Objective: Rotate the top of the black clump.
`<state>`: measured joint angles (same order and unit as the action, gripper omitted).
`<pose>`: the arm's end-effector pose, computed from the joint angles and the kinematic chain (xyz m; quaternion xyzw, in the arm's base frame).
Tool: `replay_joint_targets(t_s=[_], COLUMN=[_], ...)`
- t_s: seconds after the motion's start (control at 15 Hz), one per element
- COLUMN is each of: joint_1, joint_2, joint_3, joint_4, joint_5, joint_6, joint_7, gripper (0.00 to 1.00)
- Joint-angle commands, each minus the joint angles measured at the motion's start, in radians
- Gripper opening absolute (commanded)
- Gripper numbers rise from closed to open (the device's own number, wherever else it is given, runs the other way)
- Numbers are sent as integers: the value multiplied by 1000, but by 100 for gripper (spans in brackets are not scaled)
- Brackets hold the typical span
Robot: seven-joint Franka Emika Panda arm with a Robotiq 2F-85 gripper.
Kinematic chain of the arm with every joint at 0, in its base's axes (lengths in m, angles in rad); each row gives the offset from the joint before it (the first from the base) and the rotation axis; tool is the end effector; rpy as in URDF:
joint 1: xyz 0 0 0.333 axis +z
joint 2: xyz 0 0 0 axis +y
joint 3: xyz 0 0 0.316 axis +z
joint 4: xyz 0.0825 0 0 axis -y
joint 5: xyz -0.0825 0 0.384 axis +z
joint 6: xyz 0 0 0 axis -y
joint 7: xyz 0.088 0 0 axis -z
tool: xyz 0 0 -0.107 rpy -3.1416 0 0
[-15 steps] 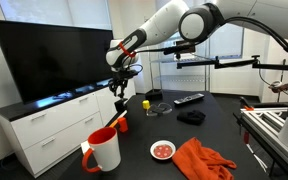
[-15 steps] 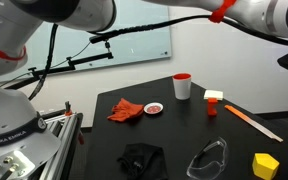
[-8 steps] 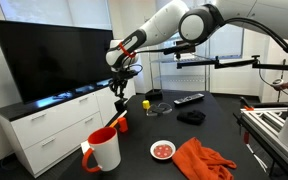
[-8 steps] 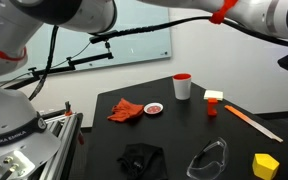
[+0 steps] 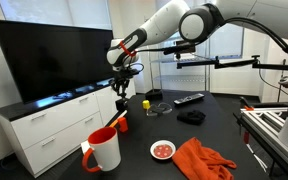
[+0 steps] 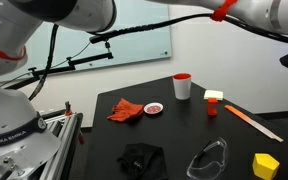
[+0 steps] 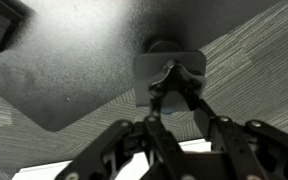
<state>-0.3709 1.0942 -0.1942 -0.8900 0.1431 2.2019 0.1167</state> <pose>0.7240 -0.3706 0.2476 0.9444 -0.3073 0.1091 0.0427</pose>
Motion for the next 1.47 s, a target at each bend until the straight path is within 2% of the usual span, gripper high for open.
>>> replay_joint_targets(t_s=[0.0, 0.33, 0.4, 0.47, 0.53, 0.87, 1.4], joint_1=[1, 1, 2, 0, -3, 3, 12], joint_2=[-43, -43, -42, -44, -48, -75, -65], joint_3=[-21, -31, -31, -27, -20, -15, -26], joint_4=[-44, -39, -38, -39, -40, -68, -63], joint_5=[-4, -4, -4, -4, -3, -8, -31], joint_6=[-30, -63, -64, -63, -65, -52, -52], joint_7=[41, 124, 131, 125, 109, 47, 13], gripper=[15, 15, 26, 65, 66, 100, 100])
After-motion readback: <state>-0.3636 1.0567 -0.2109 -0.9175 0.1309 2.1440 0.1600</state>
